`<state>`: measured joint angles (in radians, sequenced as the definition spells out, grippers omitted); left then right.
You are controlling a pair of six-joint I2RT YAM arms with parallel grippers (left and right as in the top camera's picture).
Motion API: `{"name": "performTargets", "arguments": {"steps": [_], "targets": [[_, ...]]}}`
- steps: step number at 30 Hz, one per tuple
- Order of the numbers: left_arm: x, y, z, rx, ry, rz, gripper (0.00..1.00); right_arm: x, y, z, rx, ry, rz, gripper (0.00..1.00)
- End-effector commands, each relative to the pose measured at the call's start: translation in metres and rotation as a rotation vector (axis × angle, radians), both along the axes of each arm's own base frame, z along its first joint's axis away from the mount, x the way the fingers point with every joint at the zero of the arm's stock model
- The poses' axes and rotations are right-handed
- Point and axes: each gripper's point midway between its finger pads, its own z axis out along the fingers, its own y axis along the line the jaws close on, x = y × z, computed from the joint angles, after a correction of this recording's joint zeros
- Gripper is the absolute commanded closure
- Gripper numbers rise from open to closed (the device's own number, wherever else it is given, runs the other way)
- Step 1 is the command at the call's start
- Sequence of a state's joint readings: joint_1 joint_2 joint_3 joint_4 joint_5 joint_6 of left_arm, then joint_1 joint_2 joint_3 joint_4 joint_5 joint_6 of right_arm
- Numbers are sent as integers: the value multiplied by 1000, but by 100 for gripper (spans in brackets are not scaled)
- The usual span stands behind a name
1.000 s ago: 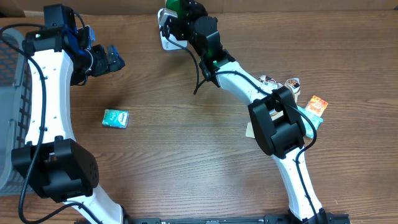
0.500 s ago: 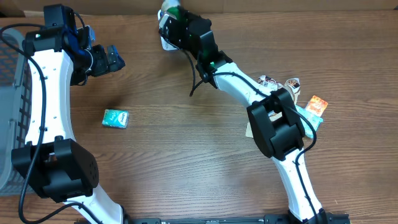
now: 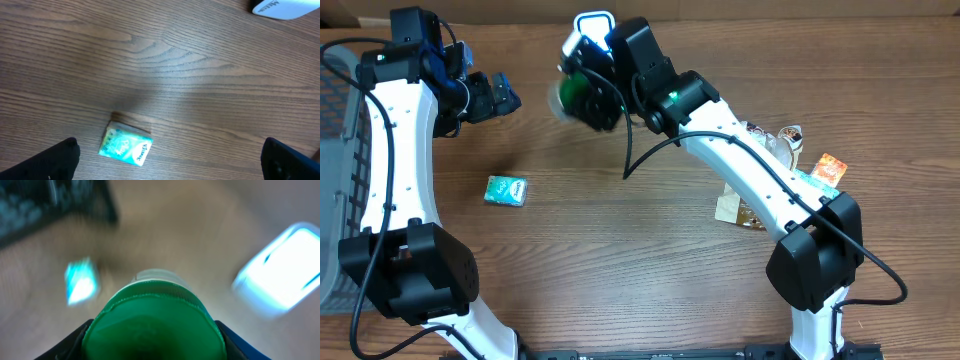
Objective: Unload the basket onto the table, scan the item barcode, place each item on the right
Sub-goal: 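Carry the jar right and set it beside the bread bag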
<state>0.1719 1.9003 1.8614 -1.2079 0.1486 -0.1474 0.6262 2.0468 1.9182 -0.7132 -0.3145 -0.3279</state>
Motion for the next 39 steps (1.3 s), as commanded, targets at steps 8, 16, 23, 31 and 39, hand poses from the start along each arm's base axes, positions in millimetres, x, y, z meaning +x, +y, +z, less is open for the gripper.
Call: {"name": "performTargets", "arguments": {"steps": [8,16,23,31,39], "targets": [[4,0,9,10,-26,-10,0,-18,-137,-96,-554,258,-367,58],[4,0,9,10,-26,-10,0,-23,-215,-138,-612,442,-574,58],[4,0,9,10,-26,-10,0,-25,-264,-155,-589,561,-672,58],[4,0,9,10,-26,-10,0,-33,-296,-161,-583,646,-730,58],[4,0,9,10,-26,-10,1,-38,-304,-161,-590,672,-742,53]]}}
